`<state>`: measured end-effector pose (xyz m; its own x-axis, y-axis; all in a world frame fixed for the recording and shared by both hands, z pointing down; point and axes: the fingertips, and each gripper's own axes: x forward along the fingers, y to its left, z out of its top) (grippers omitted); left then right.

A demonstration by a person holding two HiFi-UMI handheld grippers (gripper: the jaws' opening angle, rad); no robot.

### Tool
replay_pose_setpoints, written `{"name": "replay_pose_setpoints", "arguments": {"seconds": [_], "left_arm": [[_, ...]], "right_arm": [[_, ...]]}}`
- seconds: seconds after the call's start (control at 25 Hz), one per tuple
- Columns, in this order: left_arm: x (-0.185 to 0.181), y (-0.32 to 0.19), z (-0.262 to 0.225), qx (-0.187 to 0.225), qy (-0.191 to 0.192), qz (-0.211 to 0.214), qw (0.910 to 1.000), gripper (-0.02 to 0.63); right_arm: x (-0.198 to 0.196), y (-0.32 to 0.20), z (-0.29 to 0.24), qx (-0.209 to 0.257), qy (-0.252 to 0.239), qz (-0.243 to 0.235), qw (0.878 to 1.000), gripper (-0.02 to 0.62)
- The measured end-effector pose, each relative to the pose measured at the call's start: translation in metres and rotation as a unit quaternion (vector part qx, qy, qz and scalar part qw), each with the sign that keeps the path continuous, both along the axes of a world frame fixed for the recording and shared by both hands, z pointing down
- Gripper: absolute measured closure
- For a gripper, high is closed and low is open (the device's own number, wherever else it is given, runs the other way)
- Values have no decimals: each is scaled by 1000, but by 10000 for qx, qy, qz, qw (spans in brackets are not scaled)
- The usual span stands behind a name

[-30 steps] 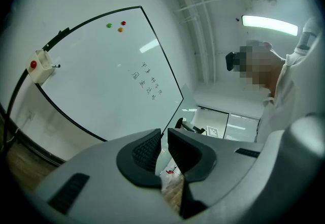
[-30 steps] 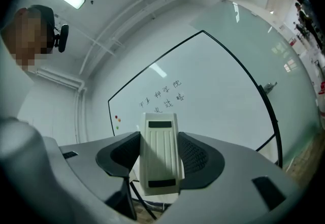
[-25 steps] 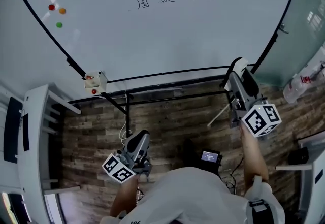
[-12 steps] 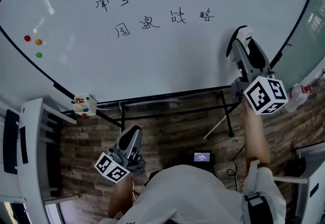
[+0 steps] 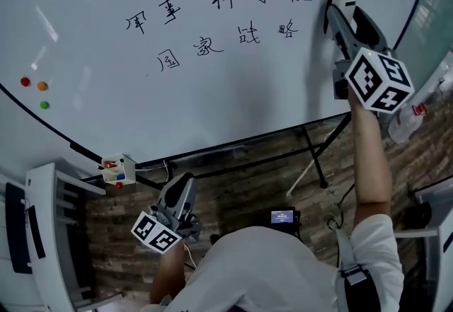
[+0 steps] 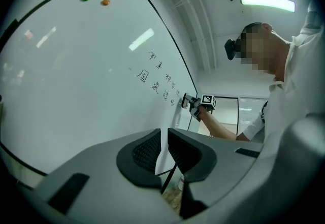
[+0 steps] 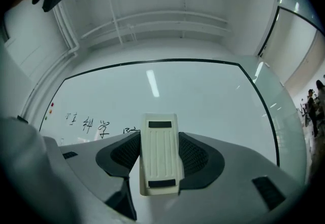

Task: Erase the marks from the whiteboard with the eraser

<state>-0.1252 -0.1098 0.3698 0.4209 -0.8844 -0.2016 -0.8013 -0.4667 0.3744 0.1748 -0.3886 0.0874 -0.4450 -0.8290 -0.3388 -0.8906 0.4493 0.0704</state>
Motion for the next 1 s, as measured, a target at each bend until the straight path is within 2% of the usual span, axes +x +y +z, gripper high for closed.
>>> {"name": "replay_pose_setpoints", "arguments": {"seconds": [0.32,0.48,0.68,1.0], "left_arm": [[-43,2,-4,11,54,163,9999,574],[-52,4,2,-31,105,210,9997,574],[-60,5,9,-106,153,286,9994,574],[-69,9,17,-235,228,376,9988,574]], "right_arm": [[-12,-23,-9,-318,-154,387,9986,342],[-16,-24,-11,-263,-44,619,9977,342],[-16,-25,-8,-408,-136,943,9946,342],[-28,-20,-8,-648,-415,899,9930,342]]}}
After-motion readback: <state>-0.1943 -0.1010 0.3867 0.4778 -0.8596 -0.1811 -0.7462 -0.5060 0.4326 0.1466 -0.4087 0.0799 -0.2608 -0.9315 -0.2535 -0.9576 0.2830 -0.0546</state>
